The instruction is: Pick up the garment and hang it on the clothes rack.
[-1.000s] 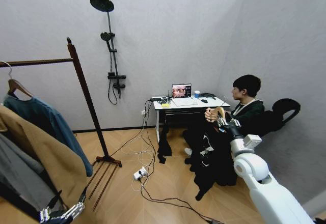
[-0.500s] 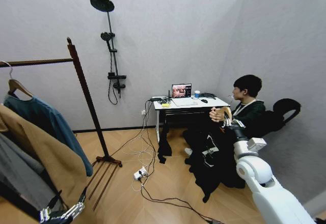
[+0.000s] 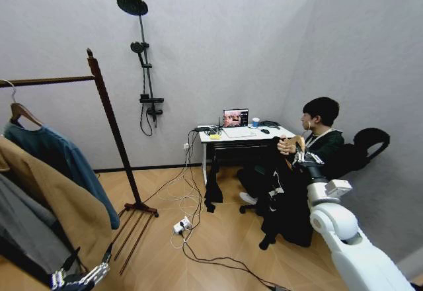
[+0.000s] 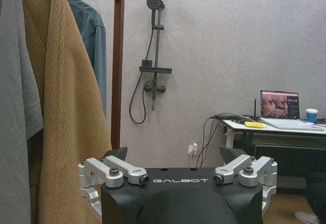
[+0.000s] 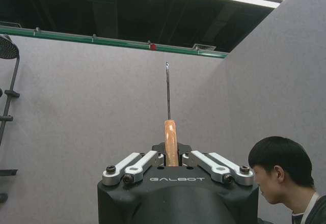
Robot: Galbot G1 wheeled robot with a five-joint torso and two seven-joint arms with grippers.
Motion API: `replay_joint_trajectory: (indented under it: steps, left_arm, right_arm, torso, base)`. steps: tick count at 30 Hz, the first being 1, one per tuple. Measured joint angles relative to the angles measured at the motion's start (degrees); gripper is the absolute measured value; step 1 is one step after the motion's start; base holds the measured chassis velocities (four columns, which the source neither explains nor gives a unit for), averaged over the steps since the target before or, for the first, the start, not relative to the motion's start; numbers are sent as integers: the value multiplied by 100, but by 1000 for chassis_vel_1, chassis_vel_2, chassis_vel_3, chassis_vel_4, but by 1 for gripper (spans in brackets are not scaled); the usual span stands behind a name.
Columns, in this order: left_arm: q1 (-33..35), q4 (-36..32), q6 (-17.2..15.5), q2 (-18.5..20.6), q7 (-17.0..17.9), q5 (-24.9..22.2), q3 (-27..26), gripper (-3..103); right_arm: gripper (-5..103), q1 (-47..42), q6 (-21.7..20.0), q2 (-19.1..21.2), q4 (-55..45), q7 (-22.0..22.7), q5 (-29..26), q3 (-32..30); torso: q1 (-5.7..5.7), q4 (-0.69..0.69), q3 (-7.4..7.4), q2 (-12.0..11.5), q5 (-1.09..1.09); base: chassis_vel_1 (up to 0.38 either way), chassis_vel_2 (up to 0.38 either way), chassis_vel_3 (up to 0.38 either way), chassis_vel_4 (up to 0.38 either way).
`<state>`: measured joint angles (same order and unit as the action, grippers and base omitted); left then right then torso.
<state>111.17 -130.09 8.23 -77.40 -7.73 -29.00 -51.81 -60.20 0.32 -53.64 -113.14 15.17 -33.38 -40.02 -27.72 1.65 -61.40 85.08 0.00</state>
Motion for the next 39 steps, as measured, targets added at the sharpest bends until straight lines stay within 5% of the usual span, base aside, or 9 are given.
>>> replay_joint_trajectory:
  steps: [31,39]
  left_arm:
    - [0,0,0,0,-1,0,0,100]
    - [0,0,0,1,0,0,0,100]
  right_arm:
    - [10,-136,212,-8,79,-378,-77,16]
    - [10,-317,358,-13,-130,-1041,-293,134]
  torso:
    - [-2,0,-1,-1,0]
    - [1,0,0,-1,0]
  base:
    - [-95,94,100,-97]
    - [-98,117,55,-67]
